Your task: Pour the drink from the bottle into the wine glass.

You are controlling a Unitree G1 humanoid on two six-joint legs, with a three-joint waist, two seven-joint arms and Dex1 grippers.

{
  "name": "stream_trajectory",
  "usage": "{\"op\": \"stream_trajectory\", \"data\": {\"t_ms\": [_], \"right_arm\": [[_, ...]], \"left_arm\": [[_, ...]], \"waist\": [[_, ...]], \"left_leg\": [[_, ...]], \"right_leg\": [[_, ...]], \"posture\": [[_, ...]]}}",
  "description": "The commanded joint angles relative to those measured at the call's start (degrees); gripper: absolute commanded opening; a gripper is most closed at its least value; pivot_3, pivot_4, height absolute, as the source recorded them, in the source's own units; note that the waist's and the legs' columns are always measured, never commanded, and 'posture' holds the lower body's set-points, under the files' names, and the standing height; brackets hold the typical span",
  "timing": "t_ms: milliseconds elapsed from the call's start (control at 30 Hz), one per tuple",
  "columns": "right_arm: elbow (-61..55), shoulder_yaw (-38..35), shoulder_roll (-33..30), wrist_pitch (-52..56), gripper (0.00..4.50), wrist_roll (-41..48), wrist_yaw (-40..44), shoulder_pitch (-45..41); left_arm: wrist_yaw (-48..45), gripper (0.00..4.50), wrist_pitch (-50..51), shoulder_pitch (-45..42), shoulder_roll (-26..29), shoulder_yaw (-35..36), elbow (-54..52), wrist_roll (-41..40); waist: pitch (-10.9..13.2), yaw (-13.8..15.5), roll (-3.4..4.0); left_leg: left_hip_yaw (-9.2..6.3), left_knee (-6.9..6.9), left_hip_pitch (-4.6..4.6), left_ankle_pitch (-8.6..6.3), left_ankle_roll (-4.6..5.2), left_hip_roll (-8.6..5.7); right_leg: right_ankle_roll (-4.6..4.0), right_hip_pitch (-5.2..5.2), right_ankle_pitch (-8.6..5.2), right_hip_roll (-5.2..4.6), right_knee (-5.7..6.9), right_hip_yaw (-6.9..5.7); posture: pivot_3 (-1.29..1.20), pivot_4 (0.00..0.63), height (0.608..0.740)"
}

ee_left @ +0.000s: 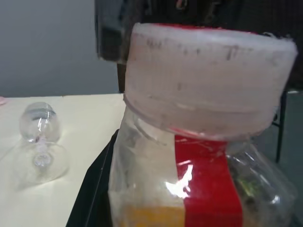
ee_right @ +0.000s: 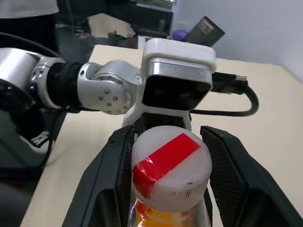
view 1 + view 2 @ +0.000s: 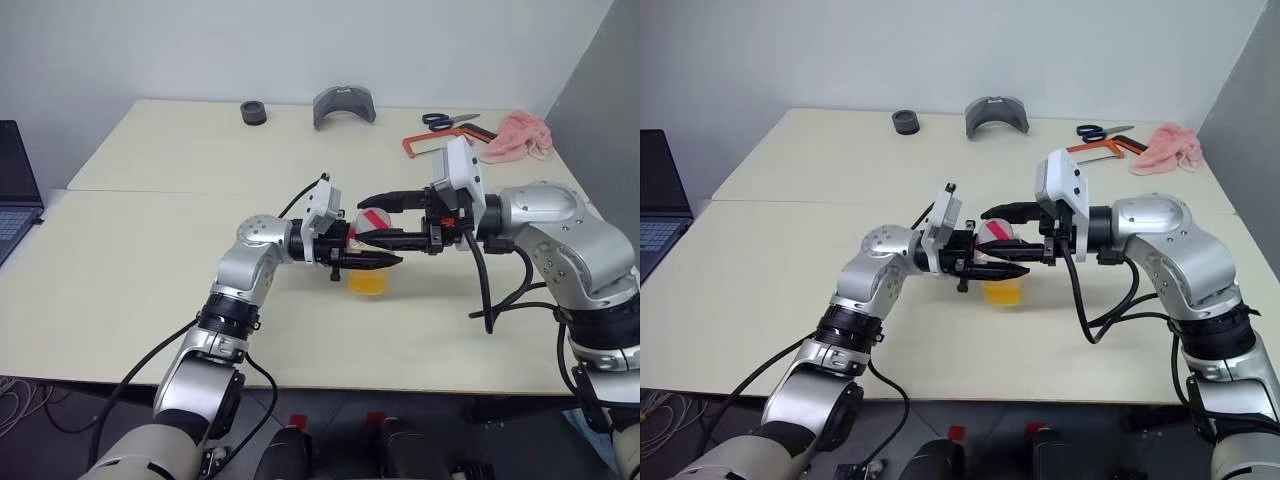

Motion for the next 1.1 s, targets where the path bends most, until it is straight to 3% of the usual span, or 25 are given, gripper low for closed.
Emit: {"op": "stream_trajectory", "data": {"t_ms": [33,67,100,267,433,633,1100], "right_arm": [[-0.7,0.8,-1.7,-0.1,1.9,-0.3,4.9,0.4],[-0.4,-0.4,-0.9,-0.8,1.9,-1.0,2.5,0.8],[-0.2,-1.4,-0.2,-1.2,2.63,-1.5,0.6,1.2],[-10.3,-9.5,2.4,3.3,4.29,1.4,-12.0,8.4],[-25.2,-11.7,9.0,10.5,4.34,1.5,-30.1,15.8],[-30.8,-4.9,17.8,12.9,4.34,-9.1,-47.6,17.9],[-28.9,-1.1,24.1,14.8,4.34,-13.9,-53.5,18.4]], "left_arm": [[1.1,1.73,1.1,-2.2,0.7,3.0,-0.4,-2.1],[1.5,1.73,1.2,-2.1,0.7,3.1,-0.5,-2.1],[1.7,1.73,1.3,-2.0,0.6,3.1,-0.8,-2.1],[3.8,1.7,2.1,-0.5,0.4,3.7,-2.8,-2.4],[6.2,1.7,0.3,-0.6,0.0,4.4,-1.2,-1.5],[7.4,1.7,-2.1,-1.8,-0.9,4.4,2.1,-1.0],[6.4,1.7,-5.5,-3.4,-1.7,3.7,6.2,0.9]], "waist": [[0.0,0.1,0.0],[0.0,0.1,0.0],[0.0,0.1,0.0],[0.0,0.2,0.01],[0.0,0.1,0.02],[0.0,0.1,0.02],[0.0,0.1,0.02]], "left_leg": [[-0.02,0.01,-0.02,0.0,0.0,0.02],[-0.06,0.02,-0.03,0.0,0.0,0.03],[-0.11,0.02,-0.03,0.0,0.0,0.04],[-0.23,0.03,-0.05,0.01,-0.01,0.08],[-0.32,0.03,-0.08,0.01,-0.03,0.09],[-0.29,0.04,-0.03,0.02,-0.04,0.02],[-0.27,0.02,-0.03,0.02,-0.03,-0.04]], "right_leg": [[0.0,0.0,0.0,-0.02,-0.01,-0.01],[0.0,0.0,0.0,-0.05,0.0,-0.01],[0.0,0.0,0.0,-0.08,0.0,-0.01],[0.0,-0.04,0.0,-0.11,0.03,0.0],[0.0,-0.04,0.0,-0.16,0.03,0.01],[0.0,-0.05,0.0,-0.1,0.11,0.03],[0.0,-0.05,0.0,-0.04,0.08,0.03]], "posture": [[0.0,0.15,0.74],[0.0,0.15,0.74],[0.0,0.15,0.74],[0.0,0.15,0.74],[0.0,0.15,0.74],[0.0,0.15,0.74],[0.0,0.15,0.74]]}}
